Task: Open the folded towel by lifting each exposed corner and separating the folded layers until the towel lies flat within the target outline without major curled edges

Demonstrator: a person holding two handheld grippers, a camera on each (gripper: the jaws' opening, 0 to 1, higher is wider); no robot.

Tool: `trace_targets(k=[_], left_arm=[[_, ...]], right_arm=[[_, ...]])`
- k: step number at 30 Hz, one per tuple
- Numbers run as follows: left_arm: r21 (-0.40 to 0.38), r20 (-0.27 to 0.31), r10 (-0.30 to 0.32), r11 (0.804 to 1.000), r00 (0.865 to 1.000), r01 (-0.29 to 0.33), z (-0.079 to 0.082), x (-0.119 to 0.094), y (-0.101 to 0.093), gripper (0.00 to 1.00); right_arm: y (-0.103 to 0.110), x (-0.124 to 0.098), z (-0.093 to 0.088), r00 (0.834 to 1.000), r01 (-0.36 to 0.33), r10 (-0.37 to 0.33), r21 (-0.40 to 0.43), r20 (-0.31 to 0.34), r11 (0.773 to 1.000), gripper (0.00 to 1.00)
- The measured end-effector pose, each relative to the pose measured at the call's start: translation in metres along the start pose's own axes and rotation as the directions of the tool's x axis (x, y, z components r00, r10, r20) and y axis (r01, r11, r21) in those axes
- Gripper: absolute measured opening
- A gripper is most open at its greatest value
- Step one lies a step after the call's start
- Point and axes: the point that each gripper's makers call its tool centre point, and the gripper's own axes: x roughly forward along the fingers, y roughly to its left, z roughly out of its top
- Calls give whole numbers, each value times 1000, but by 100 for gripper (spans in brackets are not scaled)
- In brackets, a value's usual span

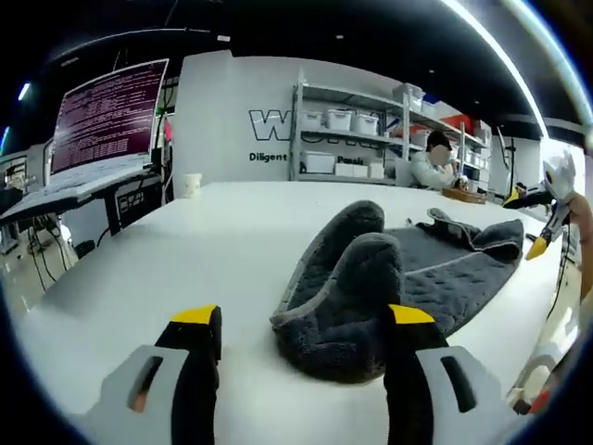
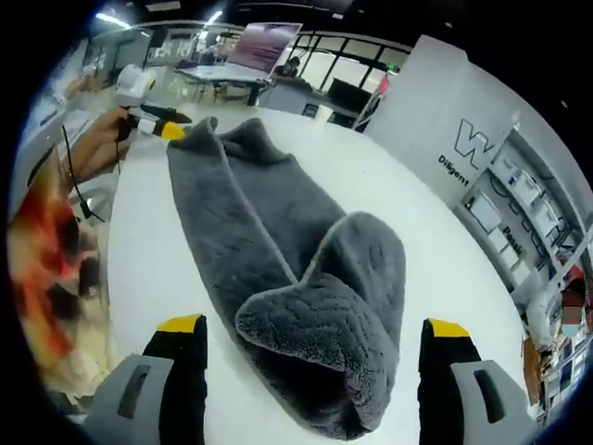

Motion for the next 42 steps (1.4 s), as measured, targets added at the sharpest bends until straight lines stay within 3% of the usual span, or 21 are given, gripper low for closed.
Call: trace_targets(k=[2, 5, 7, 10, 13, 17, 21, 24, 29, 33, 37, 38, 42], left_arm=[[-5, 6, -29, 1000, 1000, 29, 3, -1, -5, 78], [-12, 5, -86, 996, 996, 86, 5, -2, -17, 82], [0, -8, -100, 995, 995, 100, 4, -1, -21, 84], [15, -26, -105, 994, 994, 105, 0, 1, -24, 86], [19, -28, -93, 995, 995, 94, 0, 1, -23, 86], [13, -24, -95, 995, 995, 96, 1, 0, -23, 86], [15, -21, -92, 996, 995, 93, 1, 0, -23, 86], [7, -8, -83, 997, 997, 83, 4, -1, -20, 86], [8, -11, -82, 997, 997, 82, 4, -1, -19, 86], [11, -19, -99, 995, 995, 100, 2, 1, -24, 86], [11, -21, -105, 994, 994, 106, 2, 2, -25, 86], [16, -26, -114, 993, 993, 114, 2, 3, -27, 86], [31, -41, -121, 992, 992, 123, -1, 4, -29, 86]], right_arm=[[2, 0, 0, 1000, -3, 3, -12, 1, 1000, 81], [4, -1, 3, 1000, 8, -7, -99, 2, 995, 72], [7, -1, 3, 1000, 5, -5, -162, -1, 987, 60], [24, 2, -1, 998, -54, 44, -284, -44, 957, 39], [30, 4, -3, 997, -63, 41, -392, -65, 918, 34], [30, 8, -11, 994, -77, 37, -423, -101, 903, 22], [28, 9, -14, 993, -86, 41, -420, -114, 903, 3], [28, 10, -12, 994, -92, 65, -365, -84, 927, 2], [25, 10, -11, 995, -90, 70, -337, -69, 937, 1], [16, 6, 3, 998, -58, 63, -253, 15, 966, 0], [10, 5, 8, 998, -42, 53, -225, 44, 974, 0], [-2, 3, 16, 996, -9, 25, -182, 88, 983, 0], [-21, 1, 22, 992, 44, -27, -136, 127, 990, 0]])
